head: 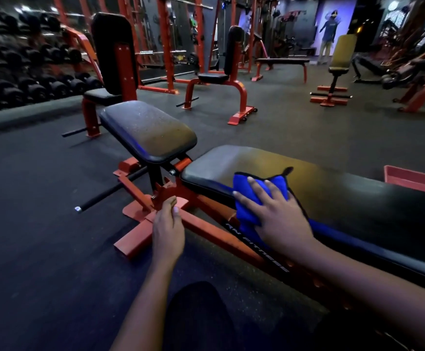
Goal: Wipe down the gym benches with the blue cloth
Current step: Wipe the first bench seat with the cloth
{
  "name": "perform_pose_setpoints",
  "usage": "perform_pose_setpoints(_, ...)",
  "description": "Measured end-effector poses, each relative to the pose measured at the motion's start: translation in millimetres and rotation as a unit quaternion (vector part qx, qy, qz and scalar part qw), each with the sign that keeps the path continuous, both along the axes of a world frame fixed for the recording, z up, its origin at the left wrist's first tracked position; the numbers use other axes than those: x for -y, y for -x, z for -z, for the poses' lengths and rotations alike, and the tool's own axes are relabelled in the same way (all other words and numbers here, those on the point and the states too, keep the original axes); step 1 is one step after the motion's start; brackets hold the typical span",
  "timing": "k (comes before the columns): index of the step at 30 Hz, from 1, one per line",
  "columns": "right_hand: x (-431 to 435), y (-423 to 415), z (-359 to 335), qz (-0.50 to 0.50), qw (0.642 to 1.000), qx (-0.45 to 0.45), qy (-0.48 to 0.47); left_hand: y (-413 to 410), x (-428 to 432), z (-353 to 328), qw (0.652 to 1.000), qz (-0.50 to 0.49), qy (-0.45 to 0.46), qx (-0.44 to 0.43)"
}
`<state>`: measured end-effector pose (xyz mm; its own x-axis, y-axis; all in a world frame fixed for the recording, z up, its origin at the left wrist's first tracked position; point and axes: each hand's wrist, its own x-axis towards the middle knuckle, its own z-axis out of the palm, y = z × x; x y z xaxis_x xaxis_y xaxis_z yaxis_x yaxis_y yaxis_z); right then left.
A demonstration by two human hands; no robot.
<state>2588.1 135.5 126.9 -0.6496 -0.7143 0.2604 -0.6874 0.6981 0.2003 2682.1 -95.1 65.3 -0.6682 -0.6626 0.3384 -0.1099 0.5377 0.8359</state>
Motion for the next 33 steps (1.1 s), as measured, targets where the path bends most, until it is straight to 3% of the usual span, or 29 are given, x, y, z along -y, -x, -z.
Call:
perform_pose_setpoints(8,65,22,-6,-0.023,0.999,0.015,-0.017,20,16,-21,0.999,0.019,-0.035,-0.032)
perform_pose_setpoints(14,163,54,-17,-0.081,0.994,0.036,-0.067,24,28,-20,0.995,-0.056,-0.059,-0.063)
perform_pose_setpoints(18,219,80,-25,-0.119,0.984,0.110,-0.078,31,24,-15,0.987,-0.127,-0.060,-0.077)
perform_pose_setpoints(23,247,126,-46,-0.046,0.969,0.241,-0.023,61,6,-27,0.991,-0.122,-0.044,-0.045)
perform_pose_setpoints(28,233,195,-51,0.021,0.965,0.263,0.000,107,-3,-29,0.997,-0.063,-0.045,0.017)
perform_pose_setpoints(33,201,261,-53,0.085,0.949,0.299,0.044,125,-7,-23,0.995,-0.077,-0.046,0.050)
